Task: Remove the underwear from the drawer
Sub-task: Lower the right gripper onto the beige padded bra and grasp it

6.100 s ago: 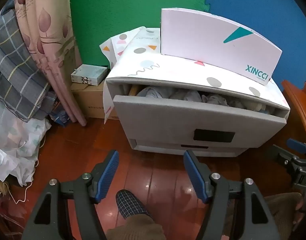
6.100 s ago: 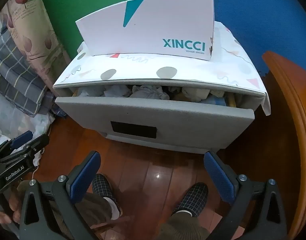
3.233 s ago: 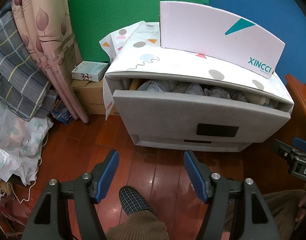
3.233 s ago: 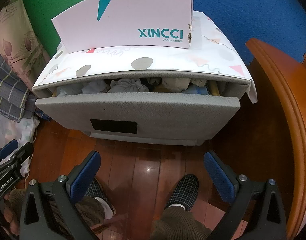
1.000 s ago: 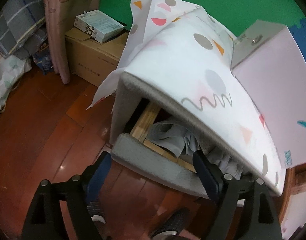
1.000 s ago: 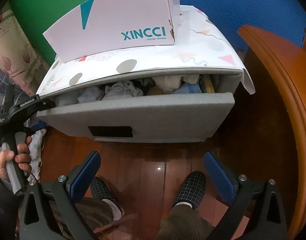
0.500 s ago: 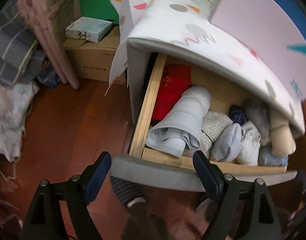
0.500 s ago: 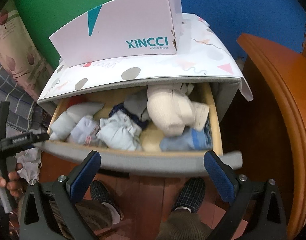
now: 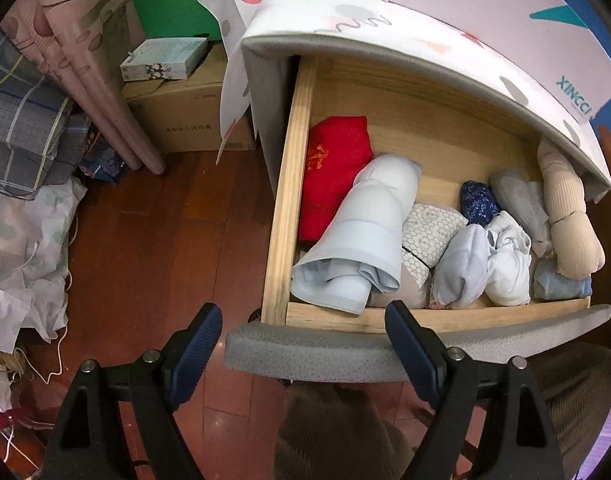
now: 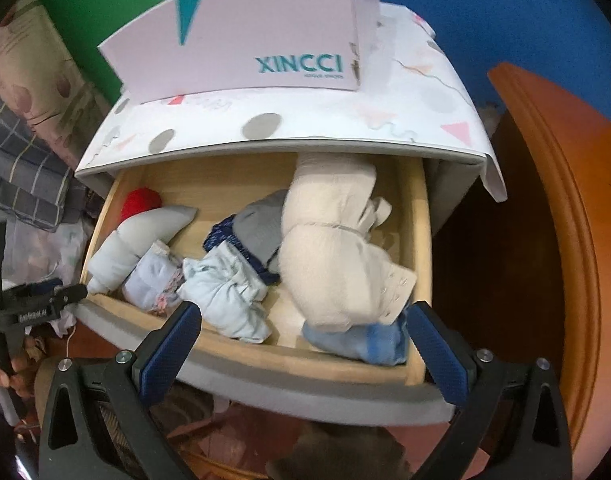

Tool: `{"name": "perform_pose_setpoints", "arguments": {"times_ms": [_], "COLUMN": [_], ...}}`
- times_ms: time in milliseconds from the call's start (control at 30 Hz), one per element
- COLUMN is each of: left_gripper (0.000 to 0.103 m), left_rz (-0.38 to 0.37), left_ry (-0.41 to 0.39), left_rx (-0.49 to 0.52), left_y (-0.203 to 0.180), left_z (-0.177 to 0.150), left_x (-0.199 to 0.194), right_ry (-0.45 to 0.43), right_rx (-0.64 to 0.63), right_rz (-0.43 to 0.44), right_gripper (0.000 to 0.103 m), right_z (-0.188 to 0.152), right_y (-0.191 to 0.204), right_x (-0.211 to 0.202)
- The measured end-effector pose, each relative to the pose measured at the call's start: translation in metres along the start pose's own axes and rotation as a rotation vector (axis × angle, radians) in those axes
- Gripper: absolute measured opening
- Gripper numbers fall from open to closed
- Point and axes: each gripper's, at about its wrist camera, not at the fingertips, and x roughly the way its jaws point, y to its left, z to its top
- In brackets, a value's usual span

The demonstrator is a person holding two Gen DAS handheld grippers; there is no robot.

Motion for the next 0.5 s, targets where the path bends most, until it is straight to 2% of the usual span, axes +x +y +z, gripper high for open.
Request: {"name": "perform_pose_setpoints", "arguments": {"times_ms": [233,500], "left_gripper": [0.087,0.086], "left_rz": [-0.020,-0.031], "left_ry": [0.007,-0.008], "left_rx": [-0.001,0.003], "left_y": [0.005,0.004], "left_z": [-0.015,-0.017], "left_x": [0.000,0.001], "right_ry": [0.085,0.174], "right_rx": [0.038,0.061], "right_rz": [0.016,-0.002], "right_gripper": [0.102,0.102], "right_z": [0.020,0.031], "right_y": [-0.008,0.000], "right_x": [0.007,0.041]}}
